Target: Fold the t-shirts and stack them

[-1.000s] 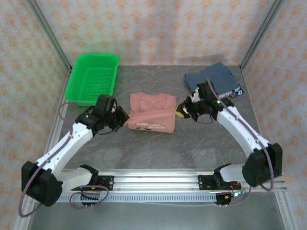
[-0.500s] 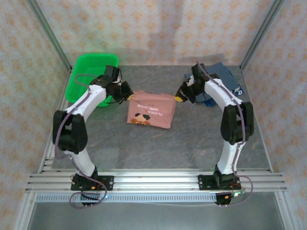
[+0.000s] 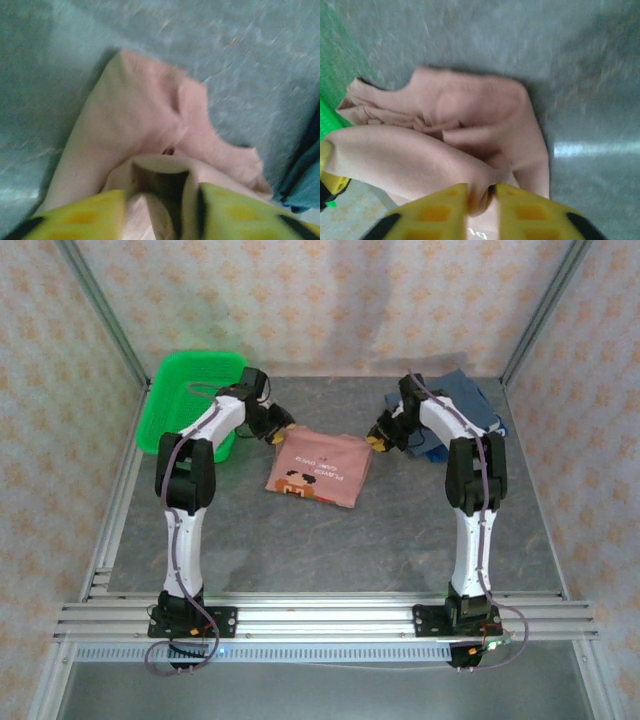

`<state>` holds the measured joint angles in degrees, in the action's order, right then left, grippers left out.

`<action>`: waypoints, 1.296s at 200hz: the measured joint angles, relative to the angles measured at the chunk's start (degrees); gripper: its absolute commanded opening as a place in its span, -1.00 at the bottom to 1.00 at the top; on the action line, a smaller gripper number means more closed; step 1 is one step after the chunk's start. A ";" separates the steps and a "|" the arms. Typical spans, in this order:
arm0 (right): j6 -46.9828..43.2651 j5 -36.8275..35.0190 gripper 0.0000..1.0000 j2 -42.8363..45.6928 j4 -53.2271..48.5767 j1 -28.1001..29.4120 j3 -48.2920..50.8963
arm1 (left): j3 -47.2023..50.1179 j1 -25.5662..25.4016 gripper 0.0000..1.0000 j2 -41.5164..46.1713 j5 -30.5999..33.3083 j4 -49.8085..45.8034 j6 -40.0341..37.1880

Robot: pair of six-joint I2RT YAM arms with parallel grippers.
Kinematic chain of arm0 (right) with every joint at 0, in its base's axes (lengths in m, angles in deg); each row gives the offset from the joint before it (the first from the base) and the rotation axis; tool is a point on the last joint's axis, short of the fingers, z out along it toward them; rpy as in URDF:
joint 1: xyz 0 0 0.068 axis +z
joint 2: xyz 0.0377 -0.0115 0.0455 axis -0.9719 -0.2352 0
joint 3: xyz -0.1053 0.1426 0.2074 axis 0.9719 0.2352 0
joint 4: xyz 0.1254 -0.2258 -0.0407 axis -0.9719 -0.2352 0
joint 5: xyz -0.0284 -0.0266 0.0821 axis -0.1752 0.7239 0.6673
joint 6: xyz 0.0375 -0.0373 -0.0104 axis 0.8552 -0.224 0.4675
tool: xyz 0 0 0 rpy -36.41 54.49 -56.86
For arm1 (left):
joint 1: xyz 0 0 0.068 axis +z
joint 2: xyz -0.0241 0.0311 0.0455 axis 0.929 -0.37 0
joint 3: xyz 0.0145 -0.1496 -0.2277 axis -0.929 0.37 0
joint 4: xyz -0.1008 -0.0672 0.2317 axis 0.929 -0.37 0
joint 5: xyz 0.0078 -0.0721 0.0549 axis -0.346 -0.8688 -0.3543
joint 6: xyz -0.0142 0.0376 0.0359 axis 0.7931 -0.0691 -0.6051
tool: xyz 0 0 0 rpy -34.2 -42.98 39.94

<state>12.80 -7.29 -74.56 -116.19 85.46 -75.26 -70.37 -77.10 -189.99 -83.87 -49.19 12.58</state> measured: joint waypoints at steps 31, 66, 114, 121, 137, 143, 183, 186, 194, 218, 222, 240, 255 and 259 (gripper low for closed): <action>3.17 -0.61 0.05 -0.85 1.18 -2.43 -7.30 | -14.49 0.63 0.30 -3.15 -0.50 -2.23 1.60; 1.27 -2.21 0.35 1.03 -0.74 -3.76 -22.51 | -34.40 2.40 0.37 -2.05 -0.22 -4.48 3.08; -6.21 -2.93 0.71 24.81 -3.34 -3.63 -12.44 | -26.69 6.47 0.58 20.04 2.95 -6.86 -3.23; -6.56 -2.89 0.75 30.62 -1.92 -3.63 -6.29 | -21.92 6.58 0.74 24.90 3.45 -6.32 -4.72; -6.95 -2.86 0.76 43.17 1.88 -3.63 8.57 | -8.52 6.25 0.82 36.61 4.48 -4.20 -8.00; -6.75 -2.67 0.77 47.54 3.93 -3.61 14.56 | -3.39 6.19 0.83 40.48 4.68 -2.93 -9.20; -1.64 -0.74 0.78 60.72 15.30 -3.13 46.77 | 27.34 5.81 0.84 55.67 4.44 3.41 -13.25; -1.20 -0.74 0.78 60.72 15.69 -2.95 48.54 | 29.35 5.81 0.84 56.04 4.46 3.72 -13.42; -0.55 -0.81 0.79 60.54 16.79 -2.47 52.54 | 34.40 5.81 0.84 56.54 4.44 4.59 -13.62; 0.24 -0.87 0.79 58.58 19.80 -0.79 59.04 | 46.29 5.07 0.84 56.63 4.72 6.62 -13.66; 0.42 -0.76 0.79 57.75 20.74 -0.55 59.39 | 47.54 4.83 0.84 56.50 4.72 6.88 -13.66; 0.68 -0.66 0.79 52.54 26.43 0.33 59.49 | 51.08 3.45 0.84 55.56 4.63 9.64 -13.33; 0.72 -0.52 0.79 47.01 30.64 1.11 58.93 | 51.89 2.56 0.84 53.70 4.63 12.63 -12.96; 0.74 -0.57 0.79 45.42 31.58 1.38 58.58 | 51.89 2.29 0.84 52.98 4.63 13.51 -12.94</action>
<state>13.54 -7.86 -29.14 -84.61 86.83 -16.68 -18.48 -74.81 -137.01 -79.24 -35.69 -0.36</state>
